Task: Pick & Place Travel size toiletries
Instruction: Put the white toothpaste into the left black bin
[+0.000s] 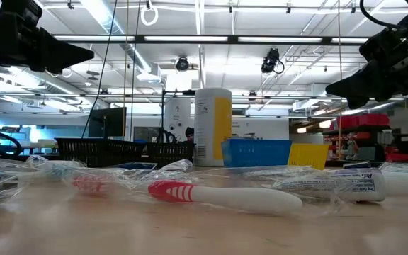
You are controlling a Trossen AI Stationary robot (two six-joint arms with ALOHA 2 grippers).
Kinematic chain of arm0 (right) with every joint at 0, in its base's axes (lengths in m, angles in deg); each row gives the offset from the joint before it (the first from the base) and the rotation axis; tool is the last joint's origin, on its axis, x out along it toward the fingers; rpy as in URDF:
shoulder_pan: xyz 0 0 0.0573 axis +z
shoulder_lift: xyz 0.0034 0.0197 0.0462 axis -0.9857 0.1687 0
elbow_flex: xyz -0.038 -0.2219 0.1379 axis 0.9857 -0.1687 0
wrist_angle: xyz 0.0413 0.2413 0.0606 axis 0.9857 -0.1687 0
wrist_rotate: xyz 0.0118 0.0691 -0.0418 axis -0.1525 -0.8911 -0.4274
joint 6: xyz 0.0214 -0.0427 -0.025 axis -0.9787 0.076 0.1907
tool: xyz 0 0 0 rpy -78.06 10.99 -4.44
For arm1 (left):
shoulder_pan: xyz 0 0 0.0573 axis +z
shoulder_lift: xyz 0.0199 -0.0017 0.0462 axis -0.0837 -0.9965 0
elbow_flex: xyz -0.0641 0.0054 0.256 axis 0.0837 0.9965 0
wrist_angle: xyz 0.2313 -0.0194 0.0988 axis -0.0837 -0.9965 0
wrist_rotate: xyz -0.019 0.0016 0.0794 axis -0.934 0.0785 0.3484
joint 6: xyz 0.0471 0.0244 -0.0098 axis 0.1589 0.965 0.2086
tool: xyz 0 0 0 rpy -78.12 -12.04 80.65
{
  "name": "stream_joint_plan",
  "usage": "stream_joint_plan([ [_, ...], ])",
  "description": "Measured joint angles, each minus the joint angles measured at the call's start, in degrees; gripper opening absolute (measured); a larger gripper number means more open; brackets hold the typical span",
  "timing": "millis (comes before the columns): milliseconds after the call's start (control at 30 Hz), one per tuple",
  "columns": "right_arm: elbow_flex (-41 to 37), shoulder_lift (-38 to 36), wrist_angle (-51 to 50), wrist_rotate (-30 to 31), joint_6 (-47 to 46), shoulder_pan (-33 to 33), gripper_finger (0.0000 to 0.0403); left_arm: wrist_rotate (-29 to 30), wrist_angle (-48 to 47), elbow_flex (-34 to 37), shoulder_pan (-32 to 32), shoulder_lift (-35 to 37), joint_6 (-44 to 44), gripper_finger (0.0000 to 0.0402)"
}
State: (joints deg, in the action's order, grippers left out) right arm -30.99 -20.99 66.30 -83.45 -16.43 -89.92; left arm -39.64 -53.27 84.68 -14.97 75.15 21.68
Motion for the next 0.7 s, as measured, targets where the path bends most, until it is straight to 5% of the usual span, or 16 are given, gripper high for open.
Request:
stream_joint_plan([
  [567,-0.01,0.02,0.01,-0.02,0.01,0.0,0.0001,0.53,0.29,0.0,0.0,0.0,2.77,0.0016],
  [700,0.0,0.02,0.01,-0.02,-0.01,0.0,0.0001,10.56,4.47,0.0,0.02,0.0,10.74,0.0016],
])
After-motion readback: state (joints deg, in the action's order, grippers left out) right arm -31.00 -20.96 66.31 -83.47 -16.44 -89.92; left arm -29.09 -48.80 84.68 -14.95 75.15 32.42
